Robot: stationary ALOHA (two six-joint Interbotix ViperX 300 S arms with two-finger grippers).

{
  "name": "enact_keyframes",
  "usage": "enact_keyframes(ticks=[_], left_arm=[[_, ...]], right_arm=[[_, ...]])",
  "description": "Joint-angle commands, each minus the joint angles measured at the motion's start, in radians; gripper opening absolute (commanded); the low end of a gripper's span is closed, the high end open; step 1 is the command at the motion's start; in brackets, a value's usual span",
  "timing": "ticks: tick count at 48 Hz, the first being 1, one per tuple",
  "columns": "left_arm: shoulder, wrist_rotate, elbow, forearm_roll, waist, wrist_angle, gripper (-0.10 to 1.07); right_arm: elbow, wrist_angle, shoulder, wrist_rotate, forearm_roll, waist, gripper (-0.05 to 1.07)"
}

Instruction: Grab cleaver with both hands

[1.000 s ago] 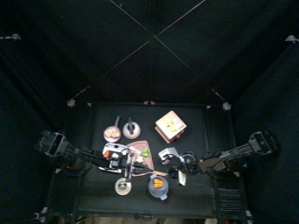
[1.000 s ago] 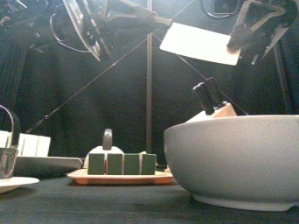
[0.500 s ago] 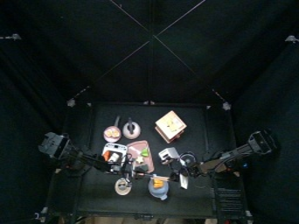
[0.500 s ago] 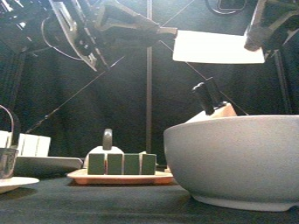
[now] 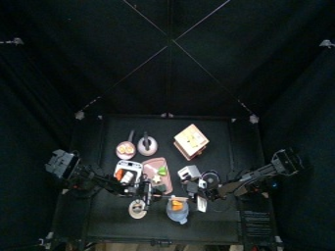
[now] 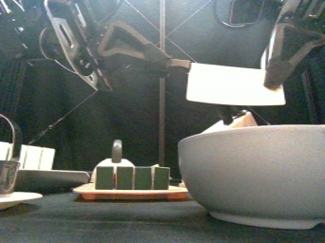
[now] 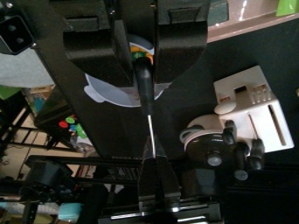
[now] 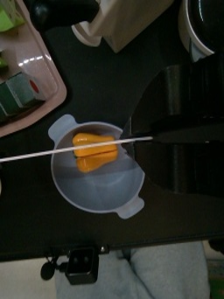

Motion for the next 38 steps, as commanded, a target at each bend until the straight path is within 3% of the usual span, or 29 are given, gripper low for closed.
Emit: enact_keyframes(ticks=[1,13,21,38], left_arm=[[-0.009,0.041,-0.032,-0.058,-0.021,0.012,0.44],[-0.009,0.241,-0.067,-0.225,-0.094,0.035,0.44],[-0.002,0.316,-0.067,-0.354,-0.104,0.035,0.44],[0.031,0.333,-0.091,-0.360,-0.115,0.035,0.44]], right_arm=[[-0.054,0.048,0.002,0.005,-0.043,0.023,0.34],[-0.080,0.091,0.012,0.040,-0.098,0.081,0.34],[-0.086,0.091,0.029,0.063,-0.110,0.086,0.34],[-0.106,0.097,0.086,0.075,-0.114,0.121,0.34]])
